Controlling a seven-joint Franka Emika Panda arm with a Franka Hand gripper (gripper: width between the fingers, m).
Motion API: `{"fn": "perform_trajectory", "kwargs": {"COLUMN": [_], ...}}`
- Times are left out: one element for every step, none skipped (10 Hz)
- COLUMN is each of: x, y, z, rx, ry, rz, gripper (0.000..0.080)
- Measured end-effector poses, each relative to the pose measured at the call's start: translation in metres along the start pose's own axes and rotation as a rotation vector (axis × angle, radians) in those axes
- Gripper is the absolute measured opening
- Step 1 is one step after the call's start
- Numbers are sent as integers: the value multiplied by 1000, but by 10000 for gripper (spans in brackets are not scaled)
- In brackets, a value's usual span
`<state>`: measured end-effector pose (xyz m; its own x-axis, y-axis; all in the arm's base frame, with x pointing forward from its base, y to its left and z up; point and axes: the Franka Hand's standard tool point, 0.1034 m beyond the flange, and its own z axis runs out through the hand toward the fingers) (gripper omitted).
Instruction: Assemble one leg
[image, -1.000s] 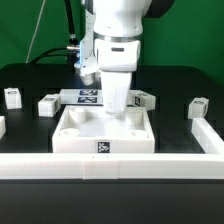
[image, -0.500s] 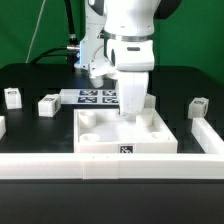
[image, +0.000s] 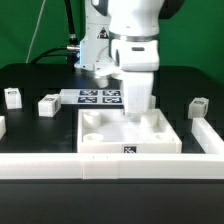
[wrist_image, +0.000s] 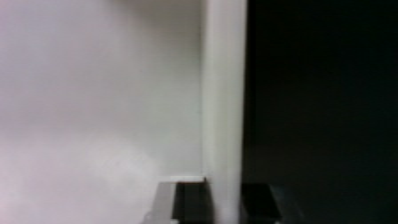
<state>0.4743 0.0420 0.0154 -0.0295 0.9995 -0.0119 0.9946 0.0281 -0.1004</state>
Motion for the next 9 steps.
{"fn": "perform_trajectory", "kwargs": {"x": [10, 20, 27, 30, 33, 36, 36, 36, 36], "y": [6, 11, 19, 23, 25, 26, 27, 26, 26], "z": [-1, -2, -3, -3, -4, -4, -4, -4, -4], "rx": [-12, -16, -21, -27, -21, -17, -16, -15, -15], "ry": [6, 10, 13, 14, 12, 10, 10, 9, 9], "rz": [-4, -3, -9, -14, -11, 2, 15, 16, 16], "gripper": [64, 64, 64, 64, 64, 64, 64, 64, 64]}}
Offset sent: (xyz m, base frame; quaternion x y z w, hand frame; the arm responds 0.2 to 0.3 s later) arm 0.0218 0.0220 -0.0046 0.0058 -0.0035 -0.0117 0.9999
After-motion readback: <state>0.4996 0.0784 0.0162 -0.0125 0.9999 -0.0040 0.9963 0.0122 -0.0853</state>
